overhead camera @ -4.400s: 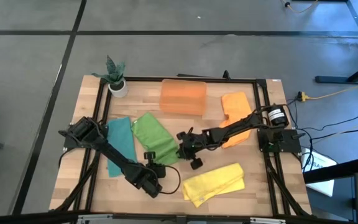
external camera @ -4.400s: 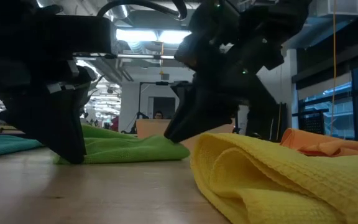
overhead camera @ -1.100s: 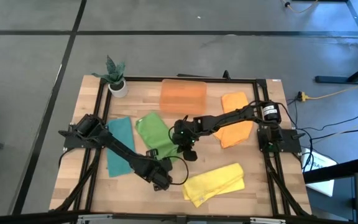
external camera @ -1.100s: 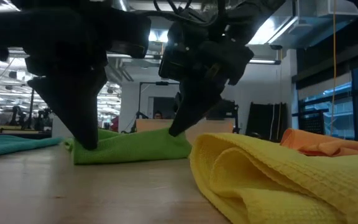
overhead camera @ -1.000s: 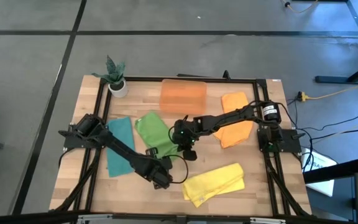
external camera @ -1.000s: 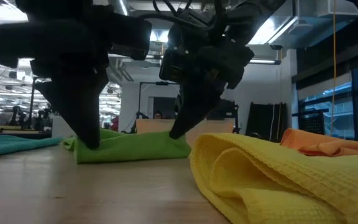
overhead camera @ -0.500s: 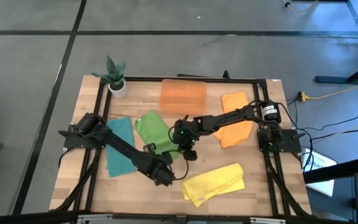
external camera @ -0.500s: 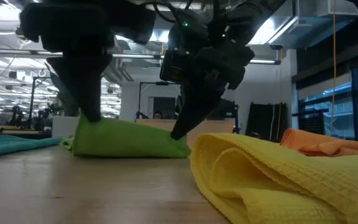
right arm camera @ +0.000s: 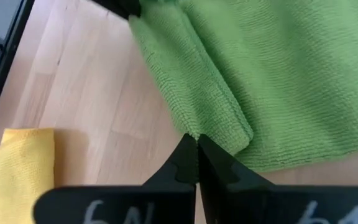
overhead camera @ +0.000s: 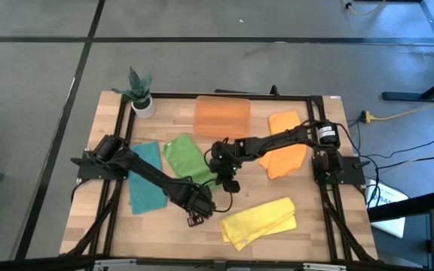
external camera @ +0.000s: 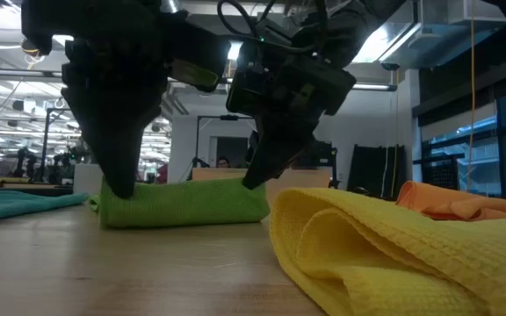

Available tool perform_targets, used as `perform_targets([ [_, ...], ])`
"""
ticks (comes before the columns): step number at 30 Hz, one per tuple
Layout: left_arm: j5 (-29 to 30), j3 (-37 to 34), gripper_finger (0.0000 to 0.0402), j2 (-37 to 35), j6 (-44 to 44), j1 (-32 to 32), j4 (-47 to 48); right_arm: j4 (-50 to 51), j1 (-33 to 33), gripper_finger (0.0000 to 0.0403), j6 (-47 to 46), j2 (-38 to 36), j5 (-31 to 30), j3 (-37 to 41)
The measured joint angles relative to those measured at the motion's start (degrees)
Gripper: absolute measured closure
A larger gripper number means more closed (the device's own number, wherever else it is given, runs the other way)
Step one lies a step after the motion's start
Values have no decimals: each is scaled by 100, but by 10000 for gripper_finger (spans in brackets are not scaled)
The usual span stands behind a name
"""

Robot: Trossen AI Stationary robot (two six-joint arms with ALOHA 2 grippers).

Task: Roll microfiber towels into tight, uniform cylinder then place into a basket
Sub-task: Roll the green microfiber cloth

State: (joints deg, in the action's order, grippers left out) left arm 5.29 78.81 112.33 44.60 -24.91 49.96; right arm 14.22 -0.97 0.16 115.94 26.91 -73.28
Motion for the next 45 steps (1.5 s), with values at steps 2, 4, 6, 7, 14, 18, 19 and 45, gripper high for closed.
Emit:
perform_targets([
  [2, -72, -153, 401, 0, -2, 0, -194, -64, -32, 400, -14, 0, -1, 0],
  [4, -139, -304, 401, 0, -2, 12, -381, -145, -58, 400, -121, 0, -41, 0],
  [6, -143, -420, 401, -7, 0, 37, -515, -194, -64, 400, -142, 0, -306, 0],
  [7, -143, -456, 401, -7, 4, 44, -544, -210, -64, 400, -149, 0, -474, 0],
  [14, -277, -483, 401, -11, -118, 114, -648, -450, -75, 400, -149, 2, -777, 0],
  [18, -320, -483, 401, -11, -326, 142, -700, -586, -120, 400, -156, 2, -777, 2],
  [19, -352, -483, 401, -11, -326, 152, -702, -607, -132, 400, -158, 2, -780, 2],
  [45, -50, -490, 401, 0, -639, 241, -695, -1237, -418, 400, -265, 590, -668, -9],
])
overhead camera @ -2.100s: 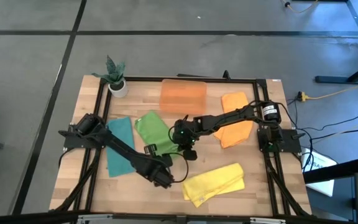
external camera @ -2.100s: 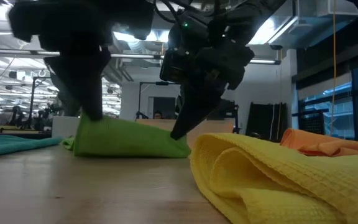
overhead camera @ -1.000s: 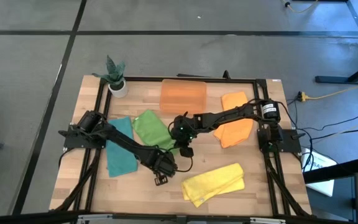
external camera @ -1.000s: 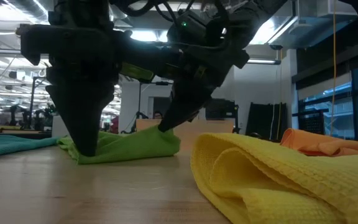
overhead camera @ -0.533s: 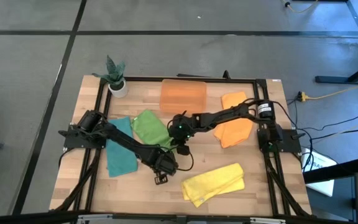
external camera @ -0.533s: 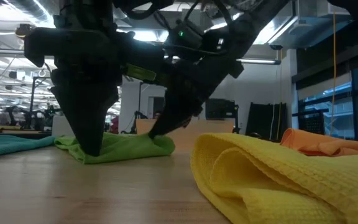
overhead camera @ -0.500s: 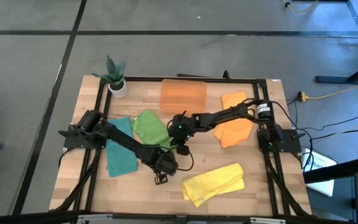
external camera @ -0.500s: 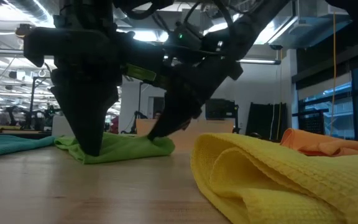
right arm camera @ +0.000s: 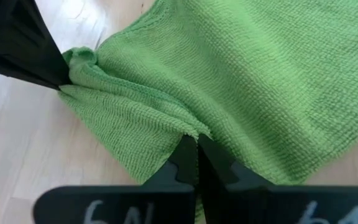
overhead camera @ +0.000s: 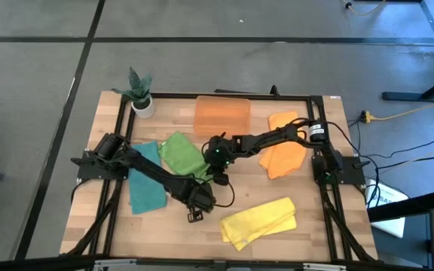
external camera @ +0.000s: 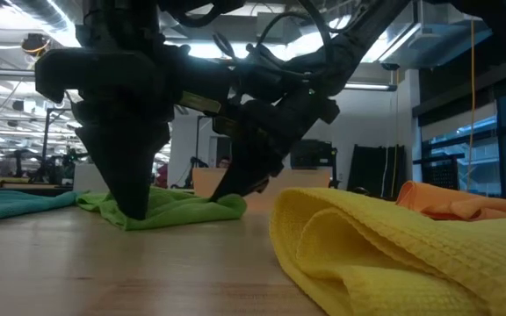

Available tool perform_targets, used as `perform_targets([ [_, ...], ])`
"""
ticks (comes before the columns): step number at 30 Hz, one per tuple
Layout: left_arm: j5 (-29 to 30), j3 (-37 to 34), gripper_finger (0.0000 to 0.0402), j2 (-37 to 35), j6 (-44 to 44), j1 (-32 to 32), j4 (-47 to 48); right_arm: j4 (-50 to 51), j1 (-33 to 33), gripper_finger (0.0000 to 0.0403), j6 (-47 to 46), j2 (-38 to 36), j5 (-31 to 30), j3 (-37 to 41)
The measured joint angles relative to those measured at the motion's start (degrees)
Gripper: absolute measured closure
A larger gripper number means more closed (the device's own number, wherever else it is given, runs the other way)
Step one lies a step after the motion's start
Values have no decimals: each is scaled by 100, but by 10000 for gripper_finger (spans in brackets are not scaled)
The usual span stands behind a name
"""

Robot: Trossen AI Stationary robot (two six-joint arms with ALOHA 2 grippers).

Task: Roll microfiber towels into tight, uniform cylinder then place into a basket
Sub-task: Roll the green microfiber cloth

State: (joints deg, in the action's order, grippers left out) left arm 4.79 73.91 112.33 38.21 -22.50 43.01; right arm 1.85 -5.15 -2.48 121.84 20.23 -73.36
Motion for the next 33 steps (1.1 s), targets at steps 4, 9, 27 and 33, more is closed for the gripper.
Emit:
perform_targets([
  [4, 25, 50, 401, 8, 59, 21, 166, 17, -2, 400, 0, 0, 0, 0],
  [9, 36, 304, 402, 17, -40, 21, 515, 47, 0, 400, 3, 0, 2, 0],
  [27, 777, 868, 401, 17, 435, 165, 2084, 135, 0, 400, 11, -2, 2, 1],
  [33, 798, 825, 401, 7, 517, 306, 2108, 146, 2, 400, 18, -2, 4, 2],
])
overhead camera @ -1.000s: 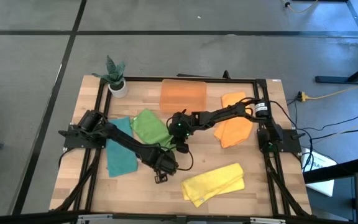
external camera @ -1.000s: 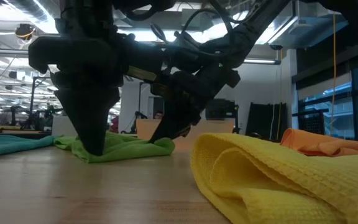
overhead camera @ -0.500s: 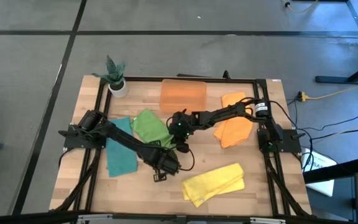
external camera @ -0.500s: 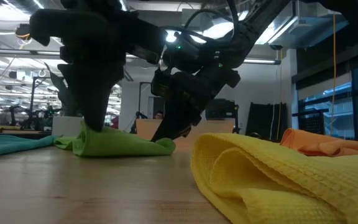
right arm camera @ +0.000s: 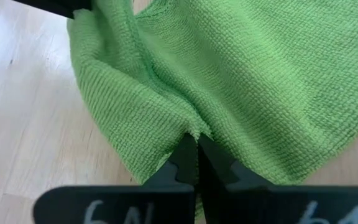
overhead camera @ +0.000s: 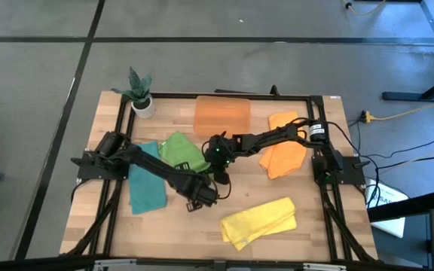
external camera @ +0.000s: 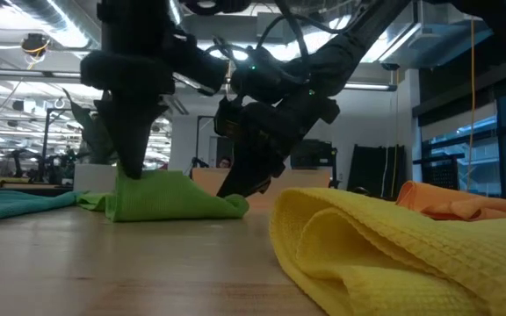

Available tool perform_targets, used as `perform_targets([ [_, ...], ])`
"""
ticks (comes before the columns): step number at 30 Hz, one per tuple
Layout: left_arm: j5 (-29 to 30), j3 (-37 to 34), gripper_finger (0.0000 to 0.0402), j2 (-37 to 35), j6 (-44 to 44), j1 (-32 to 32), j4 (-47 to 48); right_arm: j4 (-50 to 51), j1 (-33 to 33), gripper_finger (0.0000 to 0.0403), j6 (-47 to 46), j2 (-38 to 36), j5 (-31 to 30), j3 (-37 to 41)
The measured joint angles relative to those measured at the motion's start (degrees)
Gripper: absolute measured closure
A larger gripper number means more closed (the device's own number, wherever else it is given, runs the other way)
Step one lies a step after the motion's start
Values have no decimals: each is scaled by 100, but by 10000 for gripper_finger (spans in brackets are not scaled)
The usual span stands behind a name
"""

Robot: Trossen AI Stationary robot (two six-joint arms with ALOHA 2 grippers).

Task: Roll microfiber towels into tight, uniform cylinder then place into a basket
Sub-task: Roll the green microfiber cloth

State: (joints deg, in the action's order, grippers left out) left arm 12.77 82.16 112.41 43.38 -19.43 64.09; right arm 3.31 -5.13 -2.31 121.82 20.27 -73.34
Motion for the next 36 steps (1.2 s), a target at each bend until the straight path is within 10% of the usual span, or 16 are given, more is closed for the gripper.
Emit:
perform_targets([
  [9, -839, -783, 401, -17, -364, 163, -1057, 24, 4, 400, 55, 0, 15, 0],
  [36, -583, -528, 339, 19, -157, 321, -642, 48, -30, 400, -46, 0, 63, 6],
])
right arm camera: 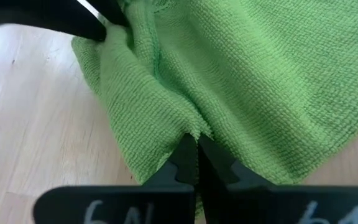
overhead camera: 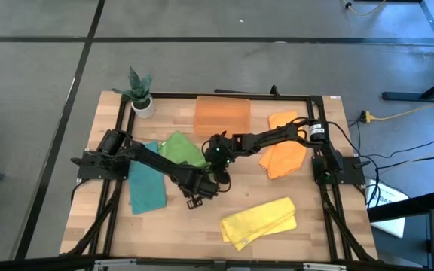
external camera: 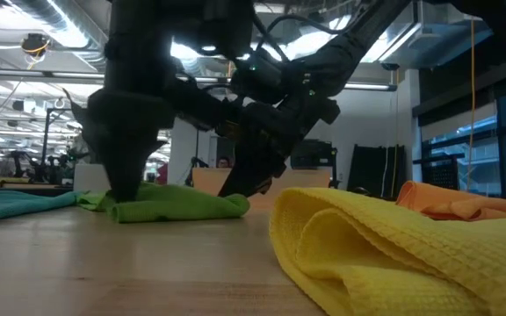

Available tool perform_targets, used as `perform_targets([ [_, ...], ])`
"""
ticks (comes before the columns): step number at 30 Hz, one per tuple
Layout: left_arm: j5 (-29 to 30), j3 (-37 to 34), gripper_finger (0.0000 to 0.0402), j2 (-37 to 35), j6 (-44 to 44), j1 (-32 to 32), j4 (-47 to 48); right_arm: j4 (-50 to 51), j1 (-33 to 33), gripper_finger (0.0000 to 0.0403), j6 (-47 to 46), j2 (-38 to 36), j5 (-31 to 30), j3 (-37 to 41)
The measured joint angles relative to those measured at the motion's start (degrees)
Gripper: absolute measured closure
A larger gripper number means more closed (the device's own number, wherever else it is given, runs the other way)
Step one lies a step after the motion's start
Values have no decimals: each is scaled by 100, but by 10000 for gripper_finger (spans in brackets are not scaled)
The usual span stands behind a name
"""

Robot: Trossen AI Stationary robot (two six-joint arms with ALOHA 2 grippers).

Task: Roll microfiber towels into tight, uniform cylinder then place into a basket
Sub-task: Roll the green microfiber cloth

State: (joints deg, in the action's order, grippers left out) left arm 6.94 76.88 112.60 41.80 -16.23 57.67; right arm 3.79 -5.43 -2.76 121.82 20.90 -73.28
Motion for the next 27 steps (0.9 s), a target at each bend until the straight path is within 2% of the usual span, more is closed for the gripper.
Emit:
perform_targets([
  [9, 463, 837, 339, -2, -37, -64, 1056, 0, -15, 400, -2, 1, 5, 2],
  [15, 845, 1256, 344, -10, -39, -198, 1232, 0, -15, 400, 2, 2, -1, 2],
  [19, 1211, 1114, 344, -15, -39, -243, 1234, 0, -15, 400, 3, 2, -5, 2],
  [27, 1167, 252, 344, -15, 239, -97, 989, 18, -15, 400, 6, 2, -24, 0],
])
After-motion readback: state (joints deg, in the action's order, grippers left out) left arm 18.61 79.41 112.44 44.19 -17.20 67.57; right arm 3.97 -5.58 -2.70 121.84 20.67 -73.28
